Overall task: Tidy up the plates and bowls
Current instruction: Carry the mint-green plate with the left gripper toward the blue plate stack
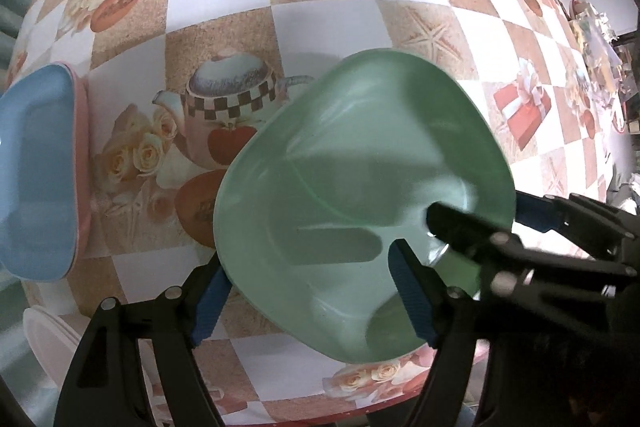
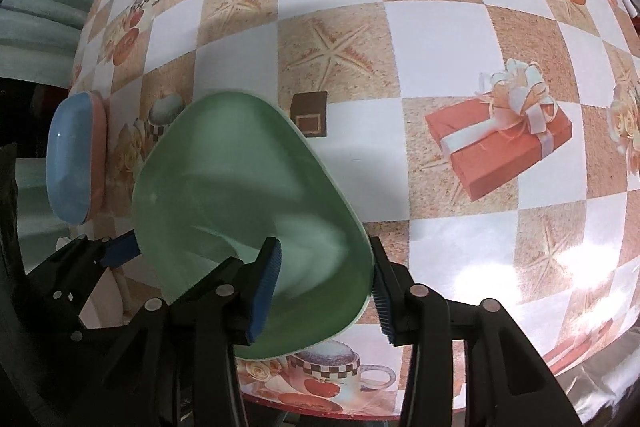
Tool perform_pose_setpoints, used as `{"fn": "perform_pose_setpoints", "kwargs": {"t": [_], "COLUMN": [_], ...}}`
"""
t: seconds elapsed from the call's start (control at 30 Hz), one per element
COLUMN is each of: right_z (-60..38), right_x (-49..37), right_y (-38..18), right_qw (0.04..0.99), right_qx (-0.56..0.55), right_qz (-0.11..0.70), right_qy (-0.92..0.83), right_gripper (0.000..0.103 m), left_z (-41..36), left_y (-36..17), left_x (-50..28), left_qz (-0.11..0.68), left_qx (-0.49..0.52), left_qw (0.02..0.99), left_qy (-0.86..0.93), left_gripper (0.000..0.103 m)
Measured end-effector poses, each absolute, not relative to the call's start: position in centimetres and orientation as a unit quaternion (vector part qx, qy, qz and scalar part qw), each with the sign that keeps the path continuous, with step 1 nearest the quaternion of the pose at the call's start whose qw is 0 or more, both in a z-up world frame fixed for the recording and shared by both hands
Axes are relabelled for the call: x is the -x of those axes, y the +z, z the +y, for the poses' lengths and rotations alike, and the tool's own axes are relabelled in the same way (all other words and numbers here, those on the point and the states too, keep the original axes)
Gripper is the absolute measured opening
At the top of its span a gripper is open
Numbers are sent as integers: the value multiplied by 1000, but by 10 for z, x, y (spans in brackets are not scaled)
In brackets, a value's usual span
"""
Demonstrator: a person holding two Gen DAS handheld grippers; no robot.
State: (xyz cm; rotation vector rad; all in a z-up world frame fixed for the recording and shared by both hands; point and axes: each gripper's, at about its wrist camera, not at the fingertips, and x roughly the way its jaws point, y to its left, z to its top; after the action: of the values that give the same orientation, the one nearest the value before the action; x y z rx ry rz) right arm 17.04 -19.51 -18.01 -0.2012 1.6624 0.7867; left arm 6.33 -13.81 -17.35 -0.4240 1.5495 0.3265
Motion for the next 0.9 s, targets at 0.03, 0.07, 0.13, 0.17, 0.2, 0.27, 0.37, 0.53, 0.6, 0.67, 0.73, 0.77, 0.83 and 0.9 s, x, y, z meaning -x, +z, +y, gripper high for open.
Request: {"fn": "perform_pose_setpoints", "kwargs": {"t": [0.03, 0.07, 0.13, 0.17, 0.2, 0.27, 0.37, 0.53, 0.6, 0.67, 0.73, 0.77, 0.83, 0.9], "right_z": [-190, -186, -186, -184, -181, -172, -159, -145, -137, -131, -131, -131, -129, -121], "right_x": [-170, -170, -165, -165, -165, -161, -155, -153, -152, -154, -158, -159, -159, -155], "right_y": [-181, -183, -182, -183, -184, -192, -196, -203, -208, -210, -210, -210, -209, -207], "right_qw": [599, 601, 604, 604, 601, 586, 587, 581, 573, 562, 564, 566, 564, 559], "right_qx": [90, 103, 105, 105, 104, 101, 103, 147, 170, 166, 140, 130, 122, 125], "right_qz": [719, 720, 719, 720, 722, 737, 739, 748, 754, 764, 770, 771, 771, 763], "right_qy": [340, 333, 328, 327, 326, 322, 314, 286, 272, 269, 263, 261, 270, 299], "right_gripper": [68, 77, 81, 83, 86, 100, 103, 103, 103, 103, 103, 103, 103, 103], "left_z": [-133, -135, -137, -138, -140, -147, -151, -148, -148, -148, -146, -145, -141, -138], "left_y": [-184, -185, -185, -186, -187, -195, -198, -215, -220, -218, -218, -218, -217, -214], "left_x": [-72, -71, -70, -70, -70, -79, -81, -90, -89, -86, -86, -86, -85, -84], "left_qz": [693, 696, 694, 694, 695, 696, 700, 713, 713, 711, 710, 710, 709, 706], "left_qx": [183, 173, 171, 171, 169, 171, 169, 149, 149, 151, 160, 165, 175, 179], "left_qw": [681, 681, 683, 684, 683, 680, 678, 667, 667, 669, 667, 666, 663, 665], "left_qy": [147, 149, 147, 146, 148, 153, 148, 155, 158, 158, 158, 159, 165, 165], "left_gripper": [81, 81, 84, 85, 86, 88, 93, 102, 103, 102, 102, 102, 102, 100]}}
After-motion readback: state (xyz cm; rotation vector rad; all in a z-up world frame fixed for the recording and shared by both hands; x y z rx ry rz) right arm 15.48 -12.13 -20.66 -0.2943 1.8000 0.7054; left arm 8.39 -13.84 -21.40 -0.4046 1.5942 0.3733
